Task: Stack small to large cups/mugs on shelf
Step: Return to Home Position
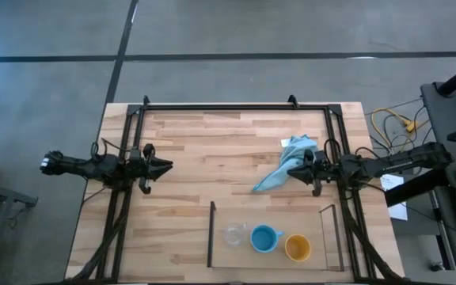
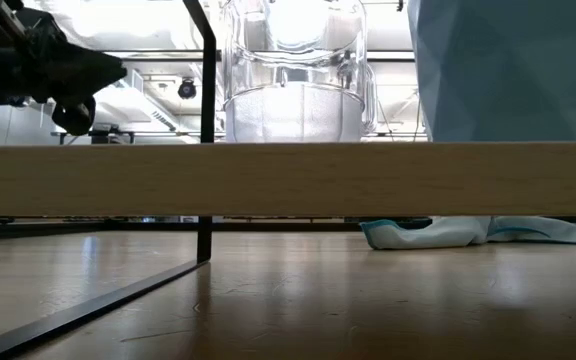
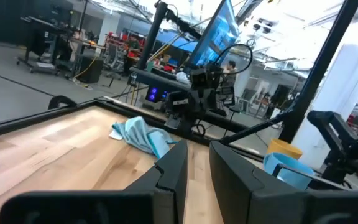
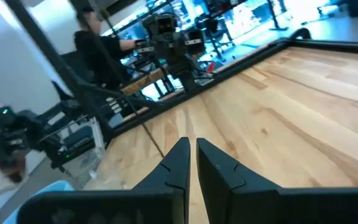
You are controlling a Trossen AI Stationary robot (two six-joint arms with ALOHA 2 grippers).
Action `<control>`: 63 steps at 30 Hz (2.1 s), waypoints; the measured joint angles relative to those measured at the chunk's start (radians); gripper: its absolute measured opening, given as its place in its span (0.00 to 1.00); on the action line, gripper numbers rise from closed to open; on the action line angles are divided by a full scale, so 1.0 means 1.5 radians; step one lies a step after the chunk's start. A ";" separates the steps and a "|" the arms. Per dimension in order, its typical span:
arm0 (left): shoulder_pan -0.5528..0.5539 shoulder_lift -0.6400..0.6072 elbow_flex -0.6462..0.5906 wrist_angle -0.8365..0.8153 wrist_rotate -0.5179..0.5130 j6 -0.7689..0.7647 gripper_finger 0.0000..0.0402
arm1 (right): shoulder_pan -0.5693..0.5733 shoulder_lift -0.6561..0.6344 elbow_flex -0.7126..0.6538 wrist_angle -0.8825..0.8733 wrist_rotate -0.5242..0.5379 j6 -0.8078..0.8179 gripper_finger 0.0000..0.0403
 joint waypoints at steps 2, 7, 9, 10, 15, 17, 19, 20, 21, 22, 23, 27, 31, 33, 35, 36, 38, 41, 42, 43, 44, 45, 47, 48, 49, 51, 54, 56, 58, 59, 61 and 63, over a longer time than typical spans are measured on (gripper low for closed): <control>0.000 0.000 0.000 -0.001 0.000 0.000 0.14 | 0.000 0.000 0.000 0.006 -0.016 -0.014 0.06; 0.000 0.005 0.000 0.000 -0.002 0.002 0.14 | 0.000 -0.004 0.000 0.010 -0.091 -0.020 0.06; 0.000 0.008 0.000 0.000 -0.002 0.003 0.14 | 0.000 -0.008 0.000 0.007 -0.140 -0.020 0.06; 0.000 0.010 0.000 0.000 -0.002 0.003 0.14 | 0.000 -0.012 0.000 0.006 -0.165 -0.020 0.06; 0.000 0.020 0.000 0.001 -0.002 0.004 0.14 | 0.000 -0.046 0.001 0.007 -0.265 -0.036 0.06; 0.000 0.024 0.000 0.001 -0.002 0.004 0.14 | 0.000 -0.065 0.001 0.006 -0.288 -0.057 0.06; 0.000 0.026 0.000 0.002 -0.002 0.004 0.14 | 0.000 -0.083 0.001 0.007 -0.300 -0.069 0.06; 0.000 0.027 0.000 0.002 -0.002 0.004 0.14 | 0.000 -0.093 0.001 0.007 -0.300 -0.073 0.06; 0.000 0.029 0.000 0.002 -0.002 0.004 0.14 | 0.000 -0.101 0.001 0.006 -0.300 -0.073 0.06; 0.000 0.031 0.000 0.001 -0.002 0.004 0.14 | 0.000 -0.107 0.001 0.005 -0.300 -0.073 0.06; 0.000 0.031 0.000 0.000 -0.002 0.004 0.14 | 0.000 -0.114 0.001 0.002 -0.300 -0.075 0.06; 0.000 0.030 -0.001 0.000 -0.002 0.004 0.14 | 0.000 -0.121 0.001 -0.011 -0.295 -0.069 0.06; 0.000 0.030 -0.001 0.002 -0.002 0.005 0.14 | 0.000 -0.117 0.001 -0.011 -0.295 -0.067 0.06; 0.000 0.031 -0.001 0.002 -0.002 0.005 0.14 | 0.000 -0.114 0.001 -0.012 -0.295 -0.067 0.06; 0.000 0.031 -0.001 0.002 -0.002 0.005 0.14 | 0.000 -0.112 0.001 -0.011 -0.295 -0.067 0.06; 0.000 0.030 -0.001 0.002 -0.002 0.005 0.14 | 0.000 -0.111 0.001 -0.011 -0.294 -0.067 0.06; 0.000 0.030 -0.001 0.002 -0.002 0.005 0.14 | 0.000 -0.112 0.001 -0.011 -0.294 -0.067 0.06; 0.000 0.031 -0.001 0.001 -0.002 0.005 0.14 | 0.000 -0.112 0.001 -0.011 -0.294 -0.067 0.06; 0.000 0.031 -0.001 0.001 -0.002 0.005 0.14 | 0.000 -0.112 0.001 -0.011 -0.294 -0.067 0.06; 0.000 0.031 -0.001 0.000 -0.002 0.005 0.14 | 0.000 -0.112 0.001 -0.011 -0.294 -0.067 0.06; 0.000 0.031 -0.001 0.000 -0.002 0.005 0.14 | 0.000 -0.112 0.001 -0.011 -0.294 -0.067 0.06; 0.000 0.031 -0.001 0.000 -0.002 0.005 0.14 | 0.000 -0.112 0.001 -0.011 -0.294 -0.067 0.06; 0.000 0.030 -0.001 0.000 -0.002 0.005 0.14 | 0.000 -0.112 0.001 -0.011 -0.294 -0.067 0.06; 0.000 0.030 -0.001 0.000 -0.002 0.005 0.14 | 0.000 -0.112 0.001 -0.011 -0.294 -0.067 0.06; 0.000 0.030 -0.001 0.000 -0.002 0.005 0.14 | 0.000 -0.112 0.001 -0.011 -0.294 -0.067 0.06; 0.000 0.030 -0.001 0.000 -0.002 0.005 0.14 | 0.000 -0.112 0.001 -0.011 -0.294 -0.067 0.06; 0.000 0.031 -0.001 0.000 -0.002 0.005 0.14 | 0.000 -0.112 0.001 -0.011 -0.294 -0.067 0.06; 0.000 0.031 -0.001 0.001 -0.002 0.005 0.14 | 0.000 -0.112 0.001 -0.011 -0.294 -0.067 0.06; 0.000 0.031 -0.001 0.001 -0.002 0.005 0.14 | 0.000 -0.112 0.001 -0.011 -0.294 -0.067 0.06; 0.000 0.030 -0.001 0.001 -0.002 0.005 0.14 | 0.000 -0.112 0.001 -0.011 -0.294 -0.067 0.06; 0.000 0.030 -0.001 0.001 -0.002 0.005 0.14 | 0.000 -0.112 0.001 -0.011 -0.294 -0.067 0.06; 0.000 0.031 -0.001 0.001 -0.002 0.005 0.14 | 0.000 -0.112 0.001 -0.011 -0.294 -0.067 0.06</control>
